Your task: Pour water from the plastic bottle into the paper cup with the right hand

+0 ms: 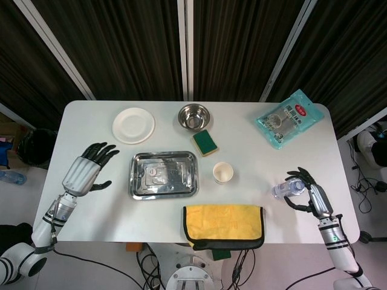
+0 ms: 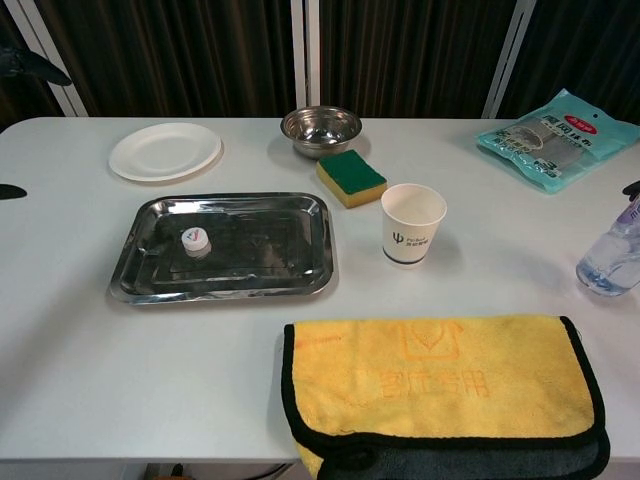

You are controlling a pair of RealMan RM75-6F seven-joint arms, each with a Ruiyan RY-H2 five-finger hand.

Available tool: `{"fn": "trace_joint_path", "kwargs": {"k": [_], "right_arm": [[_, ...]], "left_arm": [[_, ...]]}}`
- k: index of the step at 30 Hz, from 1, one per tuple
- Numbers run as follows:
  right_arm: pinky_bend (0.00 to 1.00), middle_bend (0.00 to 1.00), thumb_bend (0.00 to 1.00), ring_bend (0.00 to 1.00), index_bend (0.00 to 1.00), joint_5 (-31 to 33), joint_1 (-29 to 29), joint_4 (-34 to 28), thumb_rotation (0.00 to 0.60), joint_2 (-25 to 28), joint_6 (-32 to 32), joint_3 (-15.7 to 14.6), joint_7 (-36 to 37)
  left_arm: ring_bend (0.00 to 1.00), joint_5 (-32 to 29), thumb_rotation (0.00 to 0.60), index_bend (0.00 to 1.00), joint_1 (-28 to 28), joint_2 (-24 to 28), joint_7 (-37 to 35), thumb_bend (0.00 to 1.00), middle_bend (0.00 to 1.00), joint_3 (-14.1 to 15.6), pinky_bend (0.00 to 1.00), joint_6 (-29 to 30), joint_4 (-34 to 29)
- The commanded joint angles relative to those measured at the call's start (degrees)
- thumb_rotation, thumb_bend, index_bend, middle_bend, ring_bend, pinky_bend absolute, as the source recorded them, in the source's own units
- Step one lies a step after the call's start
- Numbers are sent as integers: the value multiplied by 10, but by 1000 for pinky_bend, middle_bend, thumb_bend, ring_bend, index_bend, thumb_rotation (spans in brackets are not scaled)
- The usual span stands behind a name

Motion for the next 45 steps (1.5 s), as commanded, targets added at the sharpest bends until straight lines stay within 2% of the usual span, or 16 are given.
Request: {"fn": "trace_joint_path", "kwargs": {"k": [1, 5, 8, 18, 31, 38, 45], "right_arm": [[183, 289, 531, 136, 688, 1, -3, 2, 600, -3, 13, 6, 5], [256, 380, 639, 224, 694, 4, -6, 6, 600, -8, 28, 14, 8], [279, 418, 674, 260, 694, 4, -7, 9, 600, -10, 35, 16, 10], [305, 475, 697, 316, 697, 9, 0, 5, 600, -5, 35, 28, 5], [348, 531, 723, 368, 723, 22, 88, -49, 600, 45, -55, 71, -125], [384, 564, 710, 404, 739, 4, 137, -29, 600, 49, -106, 61, -231], [388, 564, 704, 404, 739, -4, 164, -22, 600, 34, -129, 53, -258]], "left_arm": [[111, 0, 600, 180, 0, 0, 0, 91, 155, 0, 151, 0, 0], [111, 1, 600, 180, 0, 0, 0, 91, 155, 1, 151, 0, -1], [111, 1, 600, 180, 0, 0, 0, 91, 155, 1, 151, 0, -1], [111, 1, 600, 180, 1, 2, -2, 91, 155, 1, 152, 1, -2], [111, -5, 600, 180, 7, 13, -20, 91, 155, -5, 152, 13, 1], [111, -7, 600, 180, 7, 13, -30, 90, 155, -6, 152, 10, 5], [111, -7, 600, 180, 6, 11, -33, 90, 155, -6, 151, 9, 8]]}}
